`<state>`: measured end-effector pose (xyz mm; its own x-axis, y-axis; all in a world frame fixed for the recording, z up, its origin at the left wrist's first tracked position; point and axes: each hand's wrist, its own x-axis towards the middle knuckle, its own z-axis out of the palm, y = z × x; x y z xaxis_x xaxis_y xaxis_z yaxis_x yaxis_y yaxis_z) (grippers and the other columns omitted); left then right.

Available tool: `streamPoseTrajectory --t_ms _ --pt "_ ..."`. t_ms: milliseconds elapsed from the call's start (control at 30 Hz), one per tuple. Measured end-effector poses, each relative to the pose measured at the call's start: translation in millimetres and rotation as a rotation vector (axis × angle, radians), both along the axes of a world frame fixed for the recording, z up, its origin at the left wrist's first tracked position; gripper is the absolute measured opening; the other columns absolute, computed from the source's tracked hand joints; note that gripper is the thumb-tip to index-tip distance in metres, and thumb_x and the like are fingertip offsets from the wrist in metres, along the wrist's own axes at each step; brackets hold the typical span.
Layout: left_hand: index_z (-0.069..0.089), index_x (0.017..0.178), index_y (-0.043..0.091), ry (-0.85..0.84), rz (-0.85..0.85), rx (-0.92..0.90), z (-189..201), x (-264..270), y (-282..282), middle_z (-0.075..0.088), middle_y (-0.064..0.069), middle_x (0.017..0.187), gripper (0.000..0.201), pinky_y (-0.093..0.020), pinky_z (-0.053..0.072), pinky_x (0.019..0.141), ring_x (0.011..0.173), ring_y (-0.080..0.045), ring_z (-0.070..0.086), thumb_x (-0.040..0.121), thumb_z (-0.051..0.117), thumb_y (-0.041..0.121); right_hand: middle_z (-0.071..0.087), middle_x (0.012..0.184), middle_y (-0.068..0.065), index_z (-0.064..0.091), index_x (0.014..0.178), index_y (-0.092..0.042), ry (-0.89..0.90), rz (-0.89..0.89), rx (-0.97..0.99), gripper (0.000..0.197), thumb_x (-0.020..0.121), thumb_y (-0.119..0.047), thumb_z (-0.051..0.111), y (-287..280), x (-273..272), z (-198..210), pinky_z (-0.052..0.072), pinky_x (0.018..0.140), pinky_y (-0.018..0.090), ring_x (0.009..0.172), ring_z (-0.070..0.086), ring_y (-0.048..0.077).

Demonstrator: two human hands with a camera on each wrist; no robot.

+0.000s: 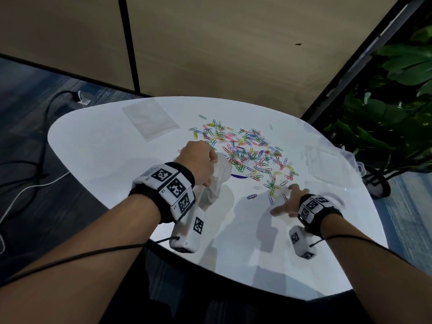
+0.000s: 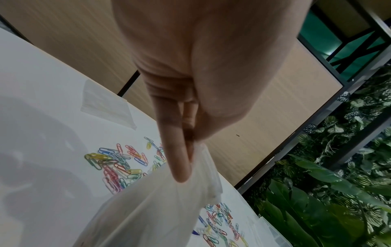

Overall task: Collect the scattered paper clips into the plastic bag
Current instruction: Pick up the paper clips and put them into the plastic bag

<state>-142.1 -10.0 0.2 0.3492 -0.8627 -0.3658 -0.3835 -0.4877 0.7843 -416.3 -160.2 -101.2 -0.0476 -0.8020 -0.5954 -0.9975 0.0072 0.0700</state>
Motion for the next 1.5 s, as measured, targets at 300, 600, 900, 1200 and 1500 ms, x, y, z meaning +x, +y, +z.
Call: streamPoseTrajectory --t_ms 300,600,900,1200,1500 --pt "0.066 0.105 0.008 -0.006 -0.017 0.003 -4 4 4 0.07 -0.015 0.072 0.017 -0.039 0.065 0.066 0.06 -0.027 0.075 0.099 0.051 0.001 0.043 0.14 0.011 0.041 0.138 -0.017 -0.427 -0.165 -0.203 0.088 0.065 -0.033 0.088 -13 63 -14 0.045 0.09 0.029 0.122 0.052 0.029" --pt "0.066 0.101 0.009 -0.006 -0.031 0.005 -8 7 1 0.07 -0.015 0.07 0.013 -0.038 0.065 0.06 0.05 -0.021 0.072 0.099 0.055 0.003 0.06 0.124 0.017 0.066 0.121 -0.015 -0.255 0.309 -0.373 0.031 0.094 -0.019 0.053 -30 97 -15 0.048 0.091 0.033 0.112 0.06 0.034" --pt "0.065 0.104 0.008 -0.004 -0.032 0.006 -4 5 -1 0.07 -0.018 0.073 0.013 -0.033 0.063 0.056 0.046 -0.017 0.07 0.1 0.054 0.003 0.074 0.097 0.013 0.077 0.095 -0.012 -0.22 0.341 -0.424 0.025 0.087 -0.002 0.055 -31 80 -5 0.059 0.081 0.034 0.092 0.068 0.031" --pt "0.064 0.113 0.003 0.01 -0.068 0.028 1 -19 -8 0.071 -0.021 0.073 0.019 -0.04 0.065 0.066 0.054 -0.025 0.07 0.1 0.05 0.0 0.071 0.082 0.015 0.066 0.088 -0.001 -1.477 -0.634 0.1 0.007 0.088 0.006 0.064 0 68 59 0.061 0.075 0.024 0.074 0.073 0.02" --pt "0.065 0.107 0.003 0.049 -0.037 -0.014 2 -41 -19 0.073 -0.03 0.084 0.016 -0.053 0.064 0.072 0.072 -0.04 0.076 0.1 0.051 0.001 0.074 0.083 0.013 0.069 0.089 -0.011 -1.281 -0.045 0.046 0.009 0.088 -0.003 0.066 70 98 78 0.062 0.076 0.036 0.067 0.072 0.022"
